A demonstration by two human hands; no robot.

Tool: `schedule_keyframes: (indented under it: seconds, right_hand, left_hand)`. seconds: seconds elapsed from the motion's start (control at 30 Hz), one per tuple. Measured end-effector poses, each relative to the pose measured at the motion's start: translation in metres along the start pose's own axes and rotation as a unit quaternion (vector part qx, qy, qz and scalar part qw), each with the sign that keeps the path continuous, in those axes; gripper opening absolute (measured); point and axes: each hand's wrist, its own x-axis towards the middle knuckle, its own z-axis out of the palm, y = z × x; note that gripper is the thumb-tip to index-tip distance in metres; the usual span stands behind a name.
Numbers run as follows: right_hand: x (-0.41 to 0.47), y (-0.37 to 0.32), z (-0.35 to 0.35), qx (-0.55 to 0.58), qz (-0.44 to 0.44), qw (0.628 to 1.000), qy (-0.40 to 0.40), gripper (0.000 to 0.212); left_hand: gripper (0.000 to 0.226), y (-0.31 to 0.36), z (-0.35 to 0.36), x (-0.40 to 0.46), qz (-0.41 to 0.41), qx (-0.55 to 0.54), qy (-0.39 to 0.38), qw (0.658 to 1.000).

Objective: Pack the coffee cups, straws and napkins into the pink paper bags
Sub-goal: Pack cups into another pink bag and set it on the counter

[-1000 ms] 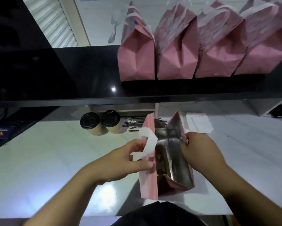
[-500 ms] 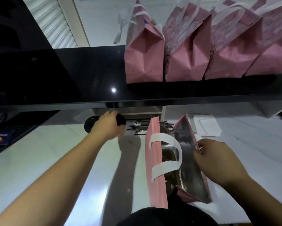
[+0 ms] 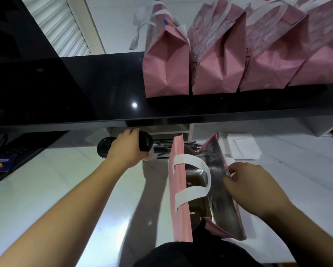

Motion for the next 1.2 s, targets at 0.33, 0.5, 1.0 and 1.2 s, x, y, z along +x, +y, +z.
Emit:
schedule_keyframes:
  seconds: [0.33, 0.5, 1.0, 1.2]
  right_hand:
    - [0.001, 0.003, -0.011, 0.018, -0.026, 0.999, -0.037, 0.027]
    - [0.001, 0.006, -0.014, 0.028, -0.035, 0.997, -0.056, 0.018]
    - [-0.001, 0.031, -0.016, 0.030, -0.036, 0.998, -0.032, 0.023]
    - [-0.001, 0.033, -0.015, 0.037, -0.037, 0.998, -0.032, 0.024]
  left_hand:
    - [0.095, 0.062, -0.075, -0.125, 0.090, -0.036, 0.218, 0.971]
    - [0.095, 0.112, -0.098, -0.138, 0.177, -0.119, 0.198, 0.957]
    - [0.073, 0.165, -0.002, -0.096, 0.242, 0.165, -0.060, 0.954]
    - [0.072, 0.176, 0.019, -0.084, 0.192, 0.200, -0.082, 0.957]
